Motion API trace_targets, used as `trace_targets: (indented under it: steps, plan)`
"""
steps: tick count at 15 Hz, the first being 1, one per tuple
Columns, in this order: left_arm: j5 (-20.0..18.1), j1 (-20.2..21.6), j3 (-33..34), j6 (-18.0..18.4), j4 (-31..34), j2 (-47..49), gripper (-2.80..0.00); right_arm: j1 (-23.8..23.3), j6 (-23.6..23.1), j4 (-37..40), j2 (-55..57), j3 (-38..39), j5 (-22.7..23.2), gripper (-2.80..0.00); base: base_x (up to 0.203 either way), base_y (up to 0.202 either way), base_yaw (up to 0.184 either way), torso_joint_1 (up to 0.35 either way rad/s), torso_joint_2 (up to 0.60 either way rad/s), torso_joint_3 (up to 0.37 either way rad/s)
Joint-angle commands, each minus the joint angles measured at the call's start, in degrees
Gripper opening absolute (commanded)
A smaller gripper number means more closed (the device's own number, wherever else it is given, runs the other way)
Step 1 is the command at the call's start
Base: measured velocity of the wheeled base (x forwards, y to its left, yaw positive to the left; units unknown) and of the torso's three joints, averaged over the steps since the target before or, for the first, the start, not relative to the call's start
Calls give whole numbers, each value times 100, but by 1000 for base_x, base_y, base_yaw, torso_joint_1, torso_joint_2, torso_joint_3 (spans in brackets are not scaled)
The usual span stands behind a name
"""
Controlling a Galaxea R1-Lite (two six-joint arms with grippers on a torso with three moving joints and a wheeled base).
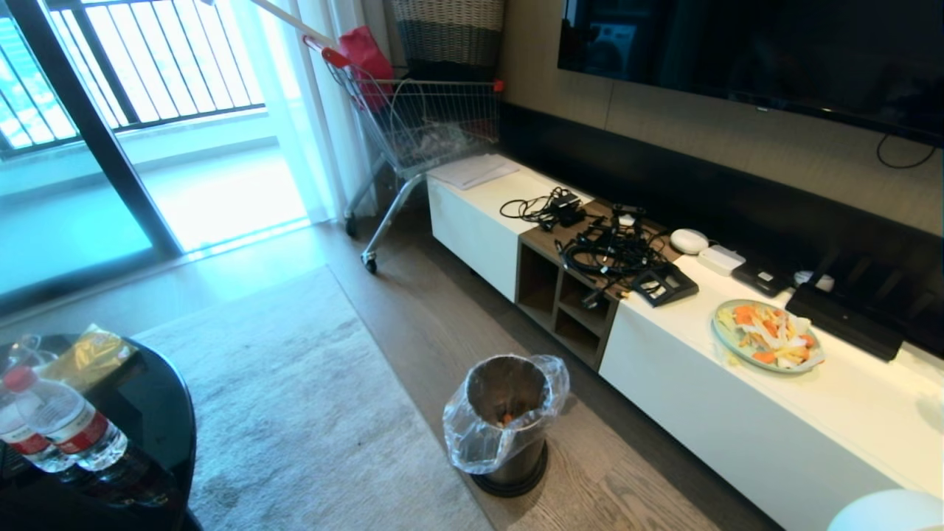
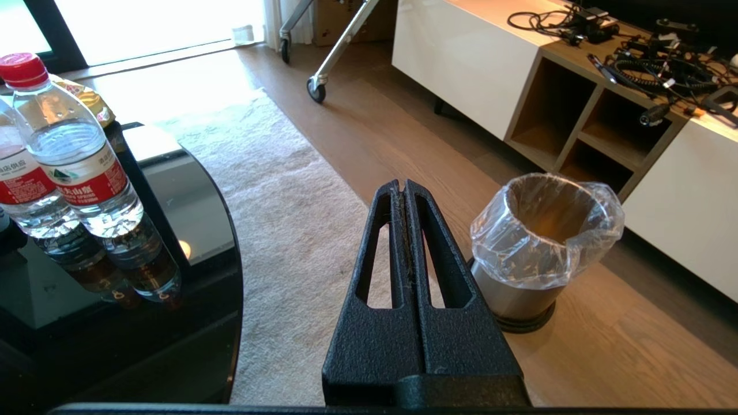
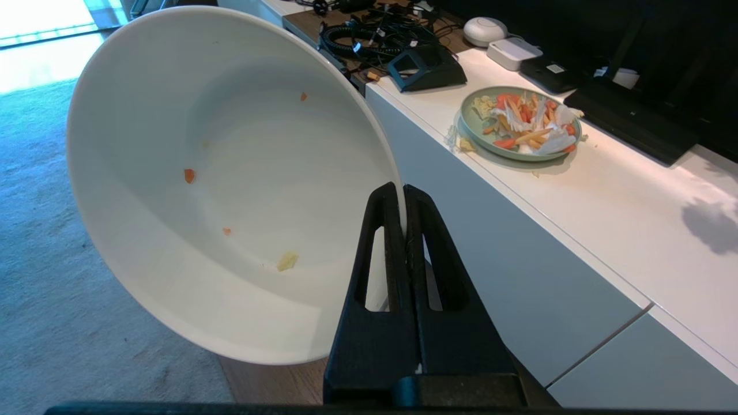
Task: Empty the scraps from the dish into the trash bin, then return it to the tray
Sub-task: Put the bowl back to the table
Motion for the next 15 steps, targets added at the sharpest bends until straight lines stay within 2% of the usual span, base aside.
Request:
trace_targets:
  steps: [1, 15]
  plan:
    - [3, 0, 0, -4, -5, -2, -280, 1, -6, -1, 7, 0, 4, -280, 0, 0, 0, 0, 0, 0]
    - [3, 0, 0, -4, -5, -2, -280, 1, -6, -1, 7, 0, 4, -280, 0, 0, 0, 0, 0, 0]
